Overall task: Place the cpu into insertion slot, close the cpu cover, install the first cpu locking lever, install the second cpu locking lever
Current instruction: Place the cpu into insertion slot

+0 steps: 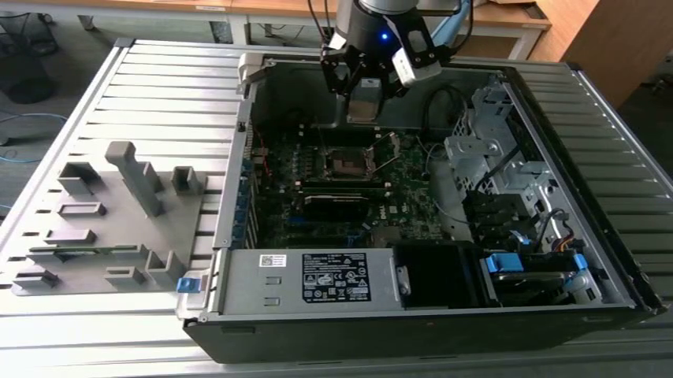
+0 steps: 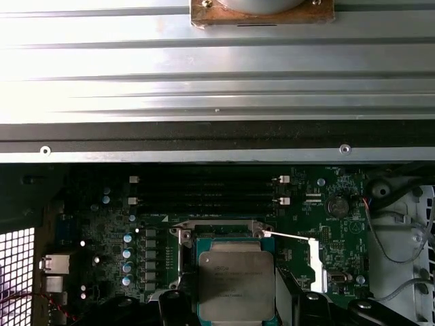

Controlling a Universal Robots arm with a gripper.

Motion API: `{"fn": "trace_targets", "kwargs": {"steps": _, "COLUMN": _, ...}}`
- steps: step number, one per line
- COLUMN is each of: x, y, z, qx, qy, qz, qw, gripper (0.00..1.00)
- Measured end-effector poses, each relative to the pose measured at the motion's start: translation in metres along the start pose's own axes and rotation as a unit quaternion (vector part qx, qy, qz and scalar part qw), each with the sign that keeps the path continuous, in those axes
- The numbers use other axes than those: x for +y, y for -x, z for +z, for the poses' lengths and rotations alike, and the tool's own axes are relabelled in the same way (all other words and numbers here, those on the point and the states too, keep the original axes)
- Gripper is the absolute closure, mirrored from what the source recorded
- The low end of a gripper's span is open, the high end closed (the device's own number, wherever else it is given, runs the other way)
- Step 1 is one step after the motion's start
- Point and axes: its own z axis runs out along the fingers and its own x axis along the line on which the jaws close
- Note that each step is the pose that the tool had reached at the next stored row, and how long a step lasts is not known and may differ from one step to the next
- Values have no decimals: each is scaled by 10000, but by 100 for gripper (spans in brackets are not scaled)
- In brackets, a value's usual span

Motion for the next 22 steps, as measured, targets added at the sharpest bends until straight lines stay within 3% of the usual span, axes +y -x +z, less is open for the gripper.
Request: {"fn": "trace_targets", "kwargs": {"steps": 22, "x": -4, "y": 1, "z": 41, "qx": 0, "qy": 0, "qz": 0, "qw": 10000, "gripper": 46}}
